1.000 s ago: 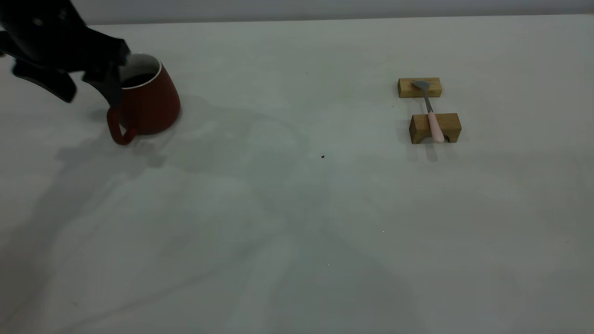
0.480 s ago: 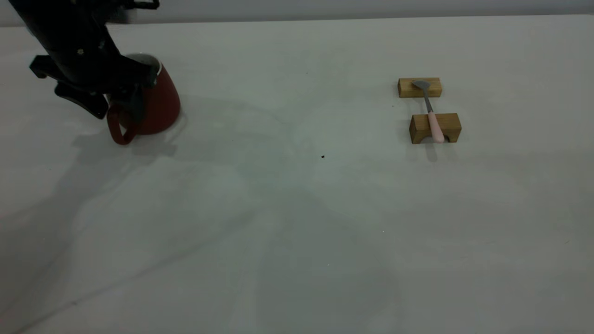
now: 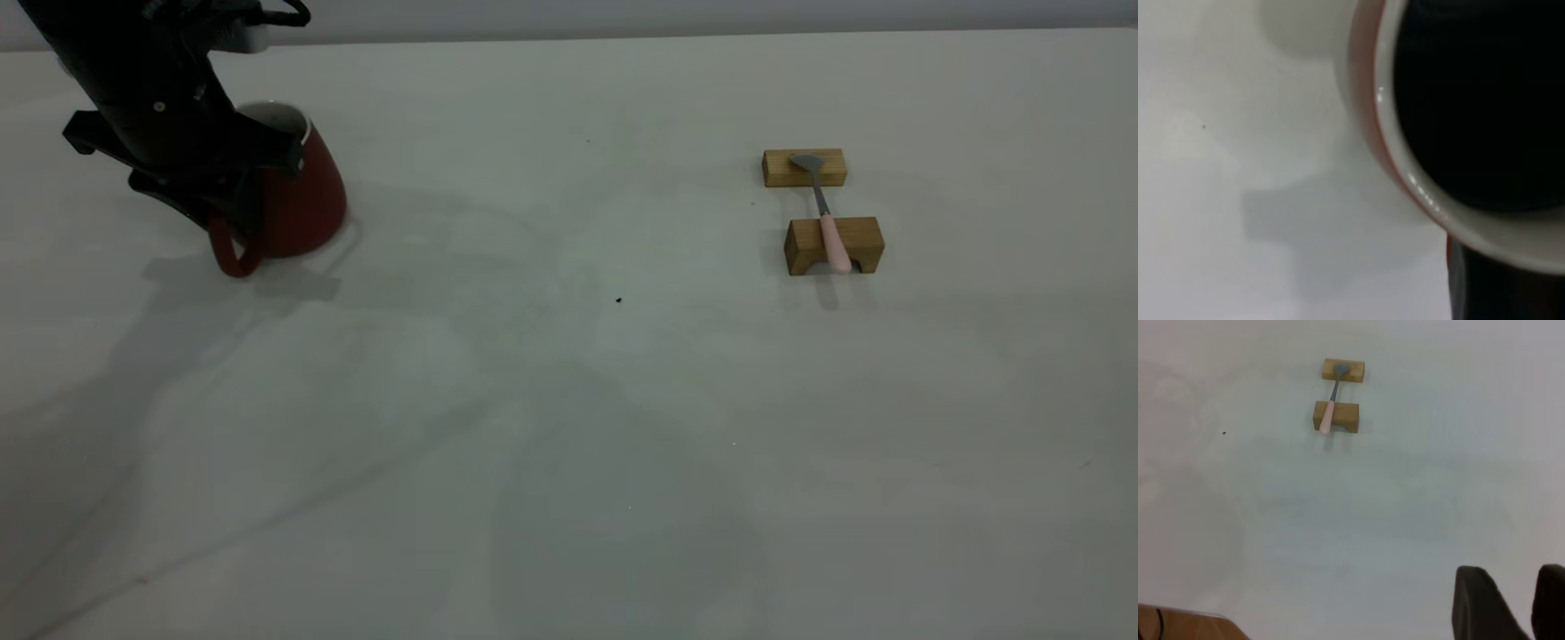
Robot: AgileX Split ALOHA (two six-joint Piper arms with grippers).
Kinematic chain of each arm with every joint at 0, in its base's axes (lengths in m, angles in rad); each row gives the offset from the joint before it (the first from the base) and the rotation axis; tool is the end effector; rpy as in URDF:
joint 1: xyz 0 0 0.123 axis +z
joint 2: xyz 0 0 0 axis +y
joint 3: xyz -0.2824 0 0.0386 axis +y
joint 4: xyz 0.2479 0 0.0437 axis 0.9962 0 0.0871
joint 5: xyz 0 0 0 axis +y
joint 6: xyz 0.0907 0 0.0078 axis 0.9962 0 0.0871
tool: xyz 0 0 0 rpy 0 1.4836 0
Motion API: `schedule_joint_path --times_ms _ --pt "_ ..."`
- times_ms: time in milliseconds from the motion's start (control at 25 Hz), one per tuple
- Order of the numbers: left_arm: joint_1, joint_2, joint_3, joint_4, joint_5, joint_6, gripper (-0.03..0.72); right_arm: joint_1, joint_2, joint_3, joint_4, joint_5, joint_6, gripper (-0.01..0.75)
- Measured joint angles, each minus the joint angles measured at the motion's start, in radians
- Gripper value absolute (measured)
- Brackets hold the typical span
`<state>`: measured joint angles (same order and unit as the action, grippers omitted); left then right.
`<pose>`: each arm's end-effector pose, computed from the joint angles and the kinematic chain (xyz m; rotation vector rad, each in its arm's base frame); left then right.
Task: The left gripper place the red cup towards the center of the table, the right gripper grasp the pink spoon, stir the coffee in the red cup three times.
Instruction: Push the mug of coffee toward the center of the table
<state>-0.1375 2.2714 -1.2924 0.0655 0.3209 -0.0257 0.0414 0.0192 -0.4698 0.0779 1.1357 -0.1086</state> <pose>0.4143 -0.0554 0.0474 0.2365 2.7722 0.0032 -0.0027 0.0063 0.2632 -0.1672 2.1599 0.0568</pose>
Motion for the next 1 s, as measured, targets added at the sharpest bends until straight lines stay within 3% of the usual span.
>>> schedule_joint_path --times_ms 280,1000 --pt "-0.037 0.002 -0.009 0.0 -0.004 0.036 0.25 0.0 0.0 0.0 0.0 0.0 0.0 0.237" --pt "-0.22 0.018 -0.063 0.0 -0.023 0.065 0.248 0.0 0.0 0.0 0.0 0.0 0.0 0.237"
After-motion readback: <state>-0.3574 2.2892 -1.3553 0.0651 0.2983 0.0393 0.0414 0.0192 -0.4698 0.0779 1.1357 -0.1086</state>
